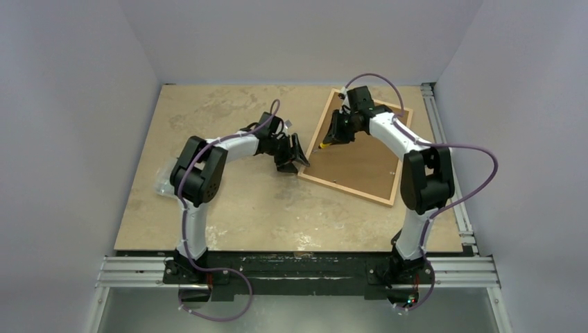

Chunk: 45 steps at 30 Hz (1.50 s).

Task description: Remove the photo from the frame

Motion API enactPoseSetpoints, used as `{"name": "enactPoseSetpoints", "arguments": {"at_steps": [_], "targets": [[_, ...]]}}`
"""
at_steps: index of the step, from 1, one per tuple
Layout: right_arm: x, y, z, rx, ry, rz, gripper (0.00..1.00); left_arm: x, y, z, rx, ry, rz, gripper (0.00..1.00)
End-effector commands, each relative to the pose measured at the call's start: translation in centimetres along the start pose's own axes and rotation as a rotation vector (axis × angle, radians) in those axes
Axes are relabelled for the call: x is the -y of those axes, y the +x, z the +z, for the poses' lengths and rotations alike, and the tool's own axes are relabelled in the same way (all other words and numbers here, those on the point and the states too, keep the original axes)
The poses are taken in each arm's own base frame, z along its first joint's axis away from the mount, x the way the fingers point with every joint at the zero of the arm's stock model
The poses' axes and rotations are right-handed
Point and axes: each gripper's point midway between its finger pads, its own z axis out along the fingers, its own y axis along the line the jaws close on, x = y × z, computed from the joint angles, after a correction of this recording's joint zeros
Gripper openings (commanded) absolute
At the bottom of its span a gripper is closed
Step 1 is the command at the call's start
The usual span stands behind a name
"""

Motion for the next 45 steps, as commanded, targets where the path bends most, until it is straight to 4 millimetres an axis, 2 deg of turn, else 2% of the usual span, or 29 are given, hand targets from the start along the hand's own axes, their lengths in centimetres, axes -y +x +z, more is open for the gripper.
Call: {"name": "enactPoseSetpoints", "arguments": {"at_steps": [1, 4, 6, 8, 11, 12, 16, 20, 22, 25, 26, 29, 32, 36, 40, 45], "targets": [[0.0, 3.0, -0.3, -0.119, 0.070, -0.030, 0.00, 0.7, -0.5, 0.3, 0.017, 0.034, 0.004, 0.56], [0.2, 3.4, -1.3, -0.113, 0.132, -0.059, 0.00, 1.0, -0.5, -0.2, 0.029, 0.031, 0.016, 0.56], [-0.4, 3.3, -2.8, -0.075, 0.142, -0.078, 0.00, 1.3, -0.6, -0.7, 0.043, 0.030, 0.027, 0.56], [-1.1, 2.9, -4.9, -0.013, 0.150, -0.087, 0.00, 1.8, -0.6, -1.4, 0.059, 0.031, 0.038, 0.57], [-0.9, 3.5, -8.3, 0.081, 0.184, -0.085, 0.00, 2.0, -0.1, -2.5, 0.078, 0.027, 0.045, 0.60], [-1.1, 3.6, -10.1, 0.130, 0.182, -0.086, 0.00, 2.1, 0.1, -2.9, 0.088, 0.026, 0.043, 0.61], [0.6, 6.0, -13.5, 0.216, 0.226, -0.052, 0.00, 3.1, 1.4, -4.3, 0.129, 0.046, -0.006, 0.64], [2.5, 8.1, -16.6, 0.290, 0.290, -0.021, 0.00, 4.3, 3.7, -4.4, 0.157, 0.022, -0.113, 0.67], [2.9, 8.8, -18.1, 0.321, 0.301, -0.017, 0.00, 5.4, 5.2, -3.7, 0.153, -0.006, -0.205, 0.68], [2.9, 9.7, -20.0, 0.365, 0.288, -0.015, 0.00, 8.3, 7.1, -1.9, 0.148, 0.047, -0.311, 0.78], [2.9, 10.0, -20.6, 0.375, 0.286, -0.016, 0.00, 8.8, 7.6, -1.3, 0.141, 0.040, -0.358, 0.79], [3.3, 10.9, -22.5, 0.406, 0.296, -0.014, 0.00, 10.1, 8.8, 0.6, 0.109, -0.038, -0.453, 0.76], [3.5, 11.8, -23.9, 0.430, 0.292, -0.013, 0.00, 10.9, 9.6, 2.2, 0.160, -0.078, -0.493, 0.74], [3.4, 12.9, -25.7, 0.466, 0.269, -0.010, 0.00, 10.6, 10.8, 4.6, 0.216, -0.122, -0.601, 0.72], [3.4, 13.8, -27.1, 0.491, 0.255, -0.008, 0.00, 10.1, 10.8, 7.4, 0.215, -0.131, -0.679, 0.62], [3.5, 14.3, -28.5, 0.523, 0.250, -0.006, 0.00, 8.4, 10.1, 8.6, 0.275, -0.194, -0.695, 0.61]]}}
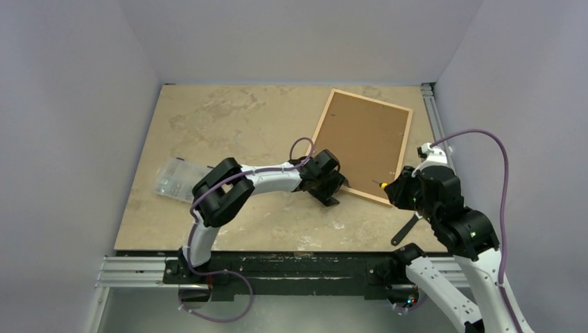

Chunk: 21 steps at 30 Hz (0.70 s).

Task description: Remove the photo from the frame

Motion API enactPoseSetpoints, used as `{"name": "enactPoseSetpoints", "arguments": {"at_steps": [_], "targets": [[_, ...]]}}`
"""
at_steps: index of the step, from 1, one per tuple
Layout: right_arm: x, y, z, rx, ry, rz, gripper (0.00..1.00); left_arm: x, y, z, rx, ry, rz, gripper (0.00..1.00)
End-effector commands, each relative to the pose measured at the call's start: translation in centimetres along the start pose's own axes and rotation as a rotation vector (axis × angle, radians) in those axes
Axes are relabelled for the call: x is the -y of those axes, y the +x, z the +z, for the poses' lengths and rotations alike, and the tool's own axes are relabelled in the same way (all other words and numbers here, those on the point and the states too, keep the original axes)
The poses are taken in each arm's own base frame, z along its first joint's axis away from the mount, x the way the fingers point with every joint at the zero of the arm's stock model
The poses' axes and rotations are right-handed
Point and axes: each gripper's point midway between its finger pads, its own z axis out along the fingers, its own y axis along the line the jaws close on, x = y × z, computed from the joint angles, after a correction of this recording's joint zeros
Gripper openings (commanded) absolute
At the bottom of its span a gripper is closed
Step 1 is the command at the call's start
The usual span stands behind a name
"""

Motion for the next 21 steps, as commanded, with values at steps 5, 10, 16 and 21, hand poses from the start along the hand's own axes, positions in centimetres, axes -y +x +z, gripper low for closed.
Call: {"name": "enactPoseSetpoints", "arguments": {"at_steps": [5, 10, 16, 21], "targets": [[0.3, -0.8, -1.5, 0.050, 0.002, 0.032, 0.00, 0.3, -3.0, 1.9, 0.156, -0.034, -0.096, 0.59], [0.2, -1.0, -1.4, 0.055, -0.001, 0.035, 0.00, -1.7, -4.0, 0.6, 0.269, -0.242, -0.090, 0.52], [-0.1, -1.0, -1.2, 0.051, -0.010, 0.046, 0.00, -2.6, -4.7, 1.4, 0.294, -0.290, -0.105, 0.43], [-0.2, -0.9, -1.2, 0.047, -0.016, 0.053, 0.00, -4.0, -5.8, 1.3, 0.332, -0.337, -0.080, 0.32]]}}
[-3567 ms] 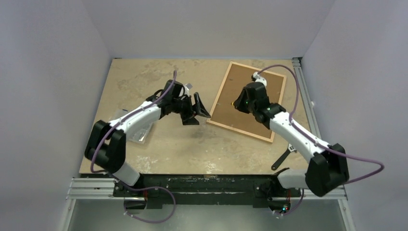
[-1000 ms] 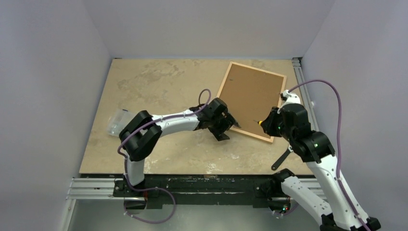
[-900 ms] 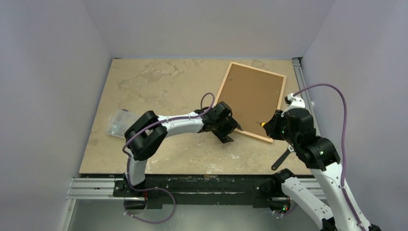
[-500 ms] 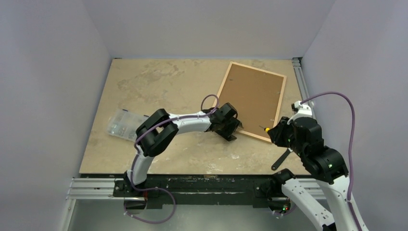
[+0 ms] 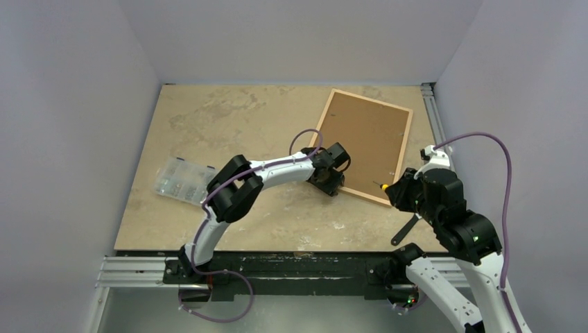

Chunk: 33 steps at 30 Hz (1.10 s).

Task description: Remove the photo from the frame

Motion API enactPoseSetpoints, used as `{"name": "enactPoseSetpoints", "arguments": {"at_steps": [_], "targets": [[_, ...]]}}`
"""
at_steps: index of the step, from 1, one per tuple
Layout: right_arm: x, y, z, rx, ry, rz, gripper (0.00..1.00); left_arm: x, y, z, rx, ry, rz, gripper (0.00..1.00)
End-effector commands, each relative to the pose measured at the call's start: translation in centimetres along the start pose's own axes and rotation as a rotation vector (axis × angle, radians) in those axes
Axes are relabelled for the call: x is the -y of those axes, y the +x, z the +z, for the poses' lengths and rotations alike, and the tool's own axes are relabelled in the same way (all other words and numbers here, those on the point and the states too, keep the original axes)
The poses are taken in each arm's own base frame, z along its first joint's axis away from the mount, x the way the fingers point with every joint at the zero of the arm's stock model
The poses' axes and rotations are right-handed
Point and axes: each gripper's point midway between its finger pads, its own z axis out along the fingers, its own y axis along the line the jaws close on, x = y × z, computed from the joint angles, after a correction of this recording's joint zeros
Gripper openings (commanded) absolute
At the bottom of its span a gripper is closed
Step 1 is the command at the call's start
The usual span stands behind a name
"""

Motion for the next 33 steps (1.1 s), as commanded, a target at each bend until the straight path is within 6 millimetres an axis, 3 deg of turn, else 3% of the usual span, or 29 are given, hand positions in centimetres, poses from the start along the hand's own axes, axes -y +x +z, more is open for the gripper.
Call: {"name": "enactPoseSetpoints", "arguments": {"at_steps": [1, 7, 12, 16, 25, 33], "targets": [[-0.5, -1.2, -0.4, 0.041, -0.015, 0.029, 0.00, -4.5, -3.3, 1.9, 0.133, -0.162, 0.040, 0.29], [-0.4, -0.9, -0.5, 0.029, -0.008, 0.027, 0.00, -5.3, -6.7, 1.7, 0.167, -0.117, 0.177, 0.00], [-0.4, 0.4, 0.6, -0.026, -0.009, 0.005, 0.00, -6.5, -11.4, -0.7, 0.221, -0.105, 0.438, 0.00], [-1.7, 2.2, 2.5, -0.105, -0.075, -0.003, 0.00, -6.5, -14.7, -2.4, 0.206, -0.062, 0.610, 0.00], [-4.9, 5.1, 6.7, -0.226, -0.205, 0.023, 0.00, -7.2, -21.7, -3.4, 0.088, -0.082, 0.847, 0.00], [-8.3, 7.2, 9.9, -0.285, -0.243, -0.029, 0.00, -7.8, -19.8, -3.2, -0.029, 0.076, 0.921, 0.00]]}}
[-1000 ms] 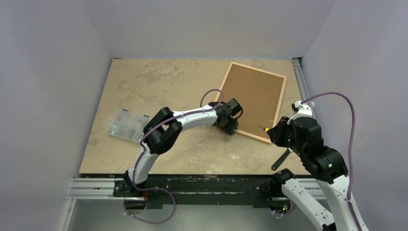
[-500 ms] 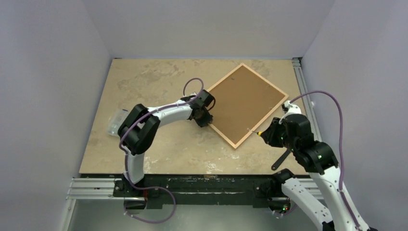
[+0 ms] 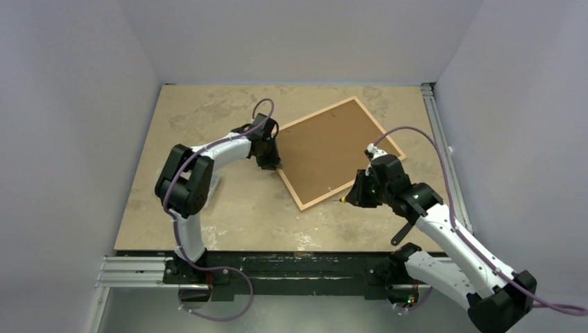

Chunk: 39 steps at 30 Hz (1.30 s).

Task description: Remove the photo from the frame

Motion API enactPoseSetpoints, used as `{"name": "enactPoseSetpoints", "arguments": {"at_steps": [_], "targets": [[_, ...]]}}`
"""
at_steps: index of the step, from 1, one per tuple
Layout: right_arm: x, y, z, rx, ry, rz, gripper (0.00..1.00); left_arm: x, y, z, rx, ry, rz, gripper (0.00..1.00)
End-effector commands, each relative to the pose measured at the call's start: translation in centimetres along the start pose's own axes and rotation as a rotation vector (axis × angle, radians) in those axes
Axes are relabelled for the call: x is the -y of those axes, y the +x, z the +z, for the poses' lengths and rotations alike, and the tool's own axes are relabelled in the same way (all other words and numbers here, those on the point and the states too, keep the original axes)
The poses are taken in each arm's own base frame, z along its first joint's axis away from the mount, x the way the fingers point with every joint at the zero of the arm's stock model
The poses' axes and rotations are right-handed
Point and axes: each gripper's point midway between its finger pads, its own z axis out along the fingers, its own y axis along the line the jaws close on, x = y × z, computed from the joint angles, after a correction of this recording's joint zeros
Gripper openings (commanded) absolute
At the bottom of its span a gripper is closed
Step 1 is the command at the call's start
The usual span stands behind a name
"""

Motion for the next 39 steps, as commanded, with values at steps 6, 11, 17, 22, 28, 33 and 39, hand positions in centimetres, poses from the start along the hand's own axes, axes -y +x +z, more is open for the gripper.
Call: {"name": "enactPoseSetpoints", "arguments": {"at_steps": [6, 11, 17, 22, 28, 33, 39], "targets": [[-7.0, -2.5, 3.9, 0.065, -0.099, -0.094, 0.00, -1.7, 4.2, -0.4, -0.121, 0.058, 0.143, 0.00], [-9.2, -3.7, 5.4, 0.090, -0.122, -0.126, 0.00, -0.9, 3.2, -3.1, -0.105, 0.160, 0.064, 0.30], [-10.7, -5.5, 7.9, 0.125, -0.116, -0.164, 0.00, 0.6, -0.2, -7.5, -0.070, 0.285, 0.008, 0.52], [-12.7, -6.7, 10.0, 0.148, -0.133, -0.178, 0.00, 0.4, -3.6, -7.6, -0.045, 0.317, -0.057, 0.56], [-14.6, -7.5, 11.7, 0.238, -0.125, -0.211, 0.00, 0.2, -5.9, -4.6, -0.085, 0.259, -0.155, 0.52], [-16.2, -6.9, 12.2, 0.300, -0.108, -0.262, 0.00, -1.4, -6.0, -2.4, -0.099, 0.164, -0.226, 0.42], [-16.3, -5.3, 13.6, 0.334, -0.040, -0.321, 0.00, -3.6, -5.1, -1.0, -0.090, 0.064, -0.255, 0.37]]}}
